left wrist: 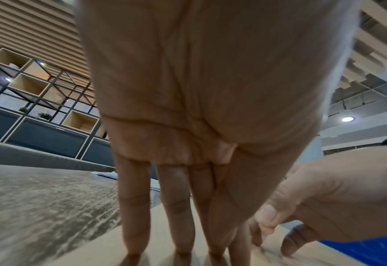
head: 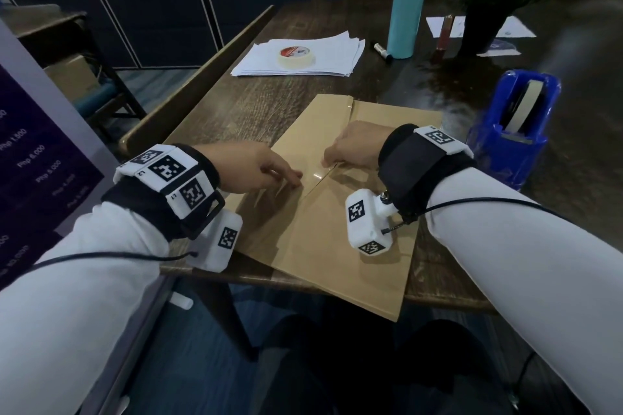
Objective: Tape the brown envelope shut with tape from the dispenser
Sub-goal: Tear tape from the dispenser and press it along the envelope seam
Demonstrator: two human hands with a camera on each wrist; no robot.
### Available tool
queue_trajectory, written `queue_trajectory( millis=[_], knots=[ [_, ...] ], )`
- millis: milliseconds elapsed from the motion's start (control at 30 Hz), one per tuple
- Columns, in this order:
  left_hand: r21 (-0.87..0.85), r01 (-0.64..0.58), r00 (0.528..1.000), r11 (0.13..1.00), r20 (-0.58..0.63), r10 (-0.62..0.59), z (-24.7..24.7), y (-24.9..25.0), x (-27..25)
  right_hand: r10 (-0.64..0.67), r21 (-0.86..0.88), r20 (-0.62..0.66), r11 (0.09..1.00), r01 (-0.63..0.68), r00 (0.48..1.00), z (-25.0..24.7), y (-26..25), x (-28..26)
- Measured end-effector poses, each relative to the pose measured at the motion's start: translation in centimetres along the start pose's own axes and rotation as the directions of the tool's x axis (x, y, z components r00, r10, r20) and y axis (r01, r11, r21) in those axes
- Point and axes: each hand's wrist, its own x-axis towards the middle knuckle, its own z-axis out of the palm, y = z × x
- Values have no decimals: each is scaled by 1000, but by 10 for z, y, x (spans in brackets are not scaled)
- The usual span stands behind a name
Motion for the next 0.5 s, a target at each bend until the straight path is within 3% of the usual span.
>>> queue_trajectory(
  millis=[267,500],
  knots=[
    [-120,-27,999,992,-36,23,4,-3,1,32,-44,-20,998,-32,999,3,-1,6],
    [-79,-19,999,997,-33,16,3,3,-4,17,-53,-34,998,-19,999,6,-1,6]
  ],
)
